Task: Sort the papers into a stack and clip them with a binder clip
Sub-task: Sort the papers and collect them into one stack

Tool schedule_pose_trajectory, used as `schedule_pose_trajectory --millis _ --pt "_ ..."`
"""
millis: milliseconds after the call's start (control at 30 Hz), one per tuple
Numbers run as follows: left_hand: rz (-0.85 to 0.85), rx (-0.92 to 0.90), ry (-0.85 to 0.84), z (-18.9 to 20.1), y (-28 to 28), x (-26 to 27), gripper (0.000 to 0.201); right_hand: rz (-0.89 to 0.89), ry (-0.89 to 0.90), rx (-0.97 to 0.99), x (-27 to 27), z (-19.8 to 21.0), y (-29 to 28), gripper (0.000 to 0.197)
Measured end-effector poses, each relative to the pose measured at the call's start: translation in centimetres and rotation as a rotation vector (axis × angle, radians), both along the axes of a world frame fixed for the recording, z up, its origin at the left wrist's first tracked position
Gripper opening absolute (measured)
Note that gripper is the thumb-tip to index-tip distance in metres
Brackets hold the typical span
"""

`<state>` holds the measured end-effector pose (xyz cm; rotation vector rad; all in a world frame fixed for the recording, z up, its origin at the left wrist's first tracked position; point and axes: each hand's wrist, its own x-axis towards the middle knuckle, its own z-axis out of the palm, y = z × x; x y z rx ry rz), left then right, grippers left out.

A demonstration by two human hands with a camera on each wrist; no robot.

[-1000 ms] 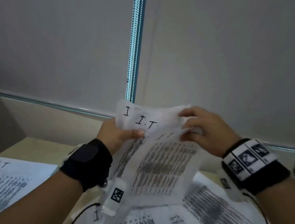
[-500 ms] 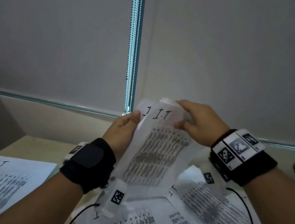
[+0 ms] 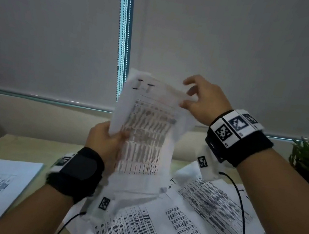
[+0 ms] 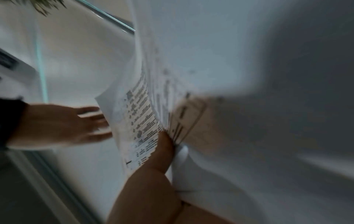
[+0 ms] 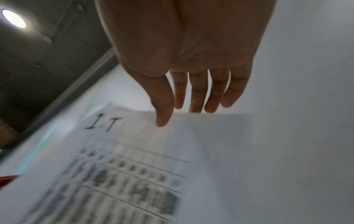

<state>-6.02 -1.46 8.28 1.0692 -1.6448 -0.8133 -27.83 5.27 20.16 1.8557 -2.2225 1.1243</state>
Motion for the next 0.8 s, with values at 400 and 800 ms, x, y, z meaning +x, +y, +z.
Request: schedule_pose_trajectory --millis 400,800 --pt "0.304 0.241 0.059 -4.0 -2.7 8.2 0.042 -0.465 0.149 1.071 -13.7 -21.3 3.7 0.118" --pt "0.382 0.252 0.095 -4.1 -3.7 11.0 0.046 -0.275 -0.291 0.443 -13.5 -11.4 4.2 0.044"
